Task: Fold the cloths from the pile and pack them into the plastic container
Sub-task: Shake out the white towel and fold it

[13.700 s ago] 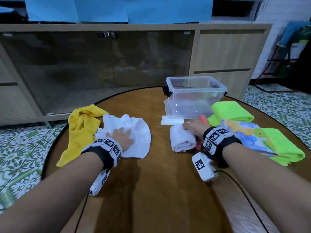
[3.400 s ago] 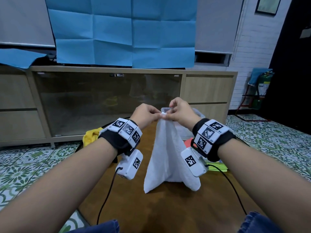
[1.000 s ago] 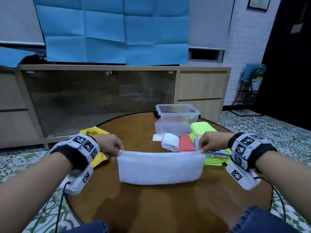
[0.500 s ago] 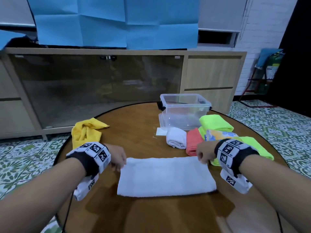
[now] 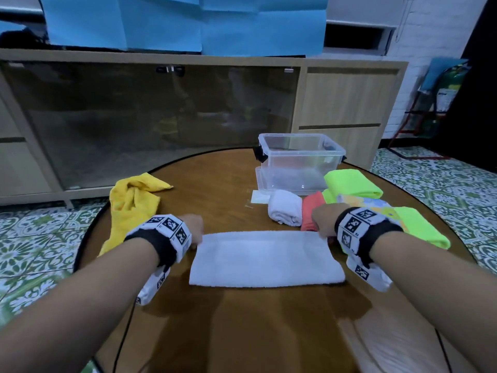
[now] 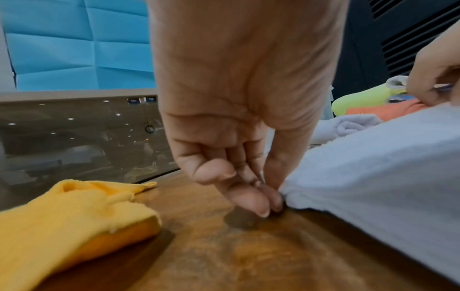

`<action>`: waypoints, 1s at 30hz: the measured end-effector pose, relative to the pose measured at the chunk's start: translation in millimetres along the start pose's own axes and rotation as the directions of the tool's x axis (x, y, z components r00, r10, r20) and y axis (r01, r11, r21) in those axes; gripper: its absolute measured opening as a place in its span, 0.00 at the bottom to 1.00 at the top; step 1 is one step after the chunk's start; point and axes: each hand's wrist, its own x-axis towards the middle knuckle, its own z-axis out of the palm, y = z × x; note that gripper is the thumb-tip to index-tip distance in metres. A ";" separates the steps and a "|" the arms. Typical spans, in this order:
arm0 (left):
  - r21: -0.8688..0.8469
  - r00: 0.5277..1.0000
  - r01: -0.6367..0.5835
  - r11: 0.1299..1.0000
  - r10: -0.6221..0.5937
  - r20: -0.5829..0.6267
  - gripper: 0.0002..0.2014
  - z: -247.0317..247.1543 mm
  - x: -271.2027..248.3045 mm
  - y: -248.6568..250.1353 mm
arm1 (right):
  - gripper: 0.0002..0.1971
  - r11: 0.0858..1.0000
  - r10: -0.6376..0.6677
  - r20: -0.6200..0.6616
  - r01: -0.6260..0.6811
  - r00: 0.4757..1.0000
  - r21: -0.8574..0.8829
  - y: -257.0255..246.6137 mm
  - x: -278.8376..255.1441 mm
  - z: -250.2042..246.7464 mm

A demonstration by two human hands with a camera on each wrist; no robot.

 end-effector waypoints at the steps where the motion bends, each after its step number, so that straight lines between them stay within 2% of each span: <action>1: 0.006 1.000 0.013 1.000 -0.013 -0.009 0.14 2.3 -0.1 -0.2 | 0.06 0.999 0.015 0.022 -0.014 1.000 -0.043 -3.9 0.8 1.5; 2: 0.013 0.999 0.023 1.000 -0.022 -0.024 0.13 2.1 -1.9 -0.2 | 0.09 0.998 0.023 0.005 -0.023 1.000 -0.056 -6.2 0.4 2.5; 4: 0.023 0.998 0.032 0.999 -0.031 -0.046 0.13 2.5 -4.2 0.8 | 0.08 0.999 0.016 -0.053 -0.018 0.998 -0.033 -8.4 2.0 6.0; 7: 0.006 0.999 0.030 1.000 -0.030 -0.030 0.11 3.3 -8.0 3.0 | 0.16 0.999 0.043 -0.033 -0.043 0.999 -0.018 -10.6 3.5 9.7; 8: -0.016 0.999 0.031 0.999 -0.032 -0.032 0.11 3.0 -9.4 3.2 | 0.15 0.999 0.043 -0.025 -0.043 0.999 -0.009 -10.1 3.3 9.4; 9: -0.053 0.999 0.021 0.998 -0.023 -0.046 0.11 2.4 -10.4 1.9 | 0.11 0.999 0.035 -0.037 -0.035 0.999 0.011 -8.4 2.5 9.8; 10: -0.117 0.998 0.006 0.993 -0.014 -0.066 0.10 0.5 -12.3 0.8 | 0.06 0.998 0.031 -0.065 -0.027 0.997 0.055 -5.8 0.7 9.1; 11: -0.210 0.996 -0.018 0.978 0.000 -0.086 0.07 -2.3 -13.6 -0.6 | 0.06 0.993 0.034 -0.100 -0.023 0.994 0.116 -1.2 0.1 8.4; 13: -0.454 0.997 -0.061 0.889 0.030 -0.075 0.03 -9.7 -17.3 -3.4 | 0.07 0.969 0.060 -0.136 -0.026 0.989 0.244 7.5 -3.7 5.0; 15: -0.678 0.999 -0.022 0.735 0.042 0.014 0.02 -14.2 -22.0 -8.6 | 0.09 0.949 0.054 -0.120 -0.013 0.991 0.315 16.1 -7.0 1.0; 16: -0.718 0.997 0.007 0.696 0.051 0.060 0.04 -13.5 -24.3 -11.4 | 0.12 0.943 0.053 -0.116 -0.011 0.992 0.332 19.9 -8.0 0.5; 17: -0.717 0.994 0.026 0.697 0.056 0.090 0.04 -10.8 -25.6 -14.0 | 0.13 0.941 0.070 -0.121 -0.025 0.990 0.338 21.4 -7.3 1.9; 18: -0.680 0.994 0.043 0.732 0.035 0.100 0.04 -7.0 -26.1 -14.3 | 0.12 0.940 0.100 -0.144 -0.046 0.985 0.339 20.7 -7.2 4.3; 20: -0.516 0.999 0.038 0.856 -0.024 0.033 0.01 1.3 -25.1 -11.1 | 0.04 0.962 0.135 -0.247 -0.067 0.959 0.265 15.9 -5.4 10.1; 21: -0.397 1.000 0.019 0.917 -0.027 -0.014 0.03 3.3 -23.8 -8.0 | 0.01 0.976 0.126 -0.280 -0.069 0.952 0.207 12.7 -2.2 12.2; 22: -0.257 0.998 -0.009 0.966 -0.008 -0.064 0.09 3.3 -23.7 -3.9 | 0.03 0.983 0.105 -0.316 -0.050 0.943 0.176 9.6 1.2 12.4; 24: -0.072 0.980 -0.085 0.994 0.070 -0.187 0.24 0.7 -27.9 7.6 | 0.10 0.979 0.034 -0.399 0.050 0.917 0.198 5.6 0.1 7.0; 26: -0.035 0.943 -0.238 0.971 0.223 -0.246 0.30 -1.8 -41.3 24.6 | 0.11 0.959 -0.086 -0.455 0.199 0.886 0.205 -0.6 -9.1 2.2; 28: 0.013 0.898 -0.415 0.910 0.412 -0.154 0.35 4.2 -55.3 43.6 | 0.13 0.925 -0.285 -0.346 0.351 0.894 0.148 -11.0 -21.8 6.0; 30: 0.098 0.865 -0.495 0.864 0.500 -0.036 0.40 19.8 -66.1 56.5 | 0.21 0.909 -0.379 -0.130 0.395 0.916 0.132 -20.8 -39.2 16.7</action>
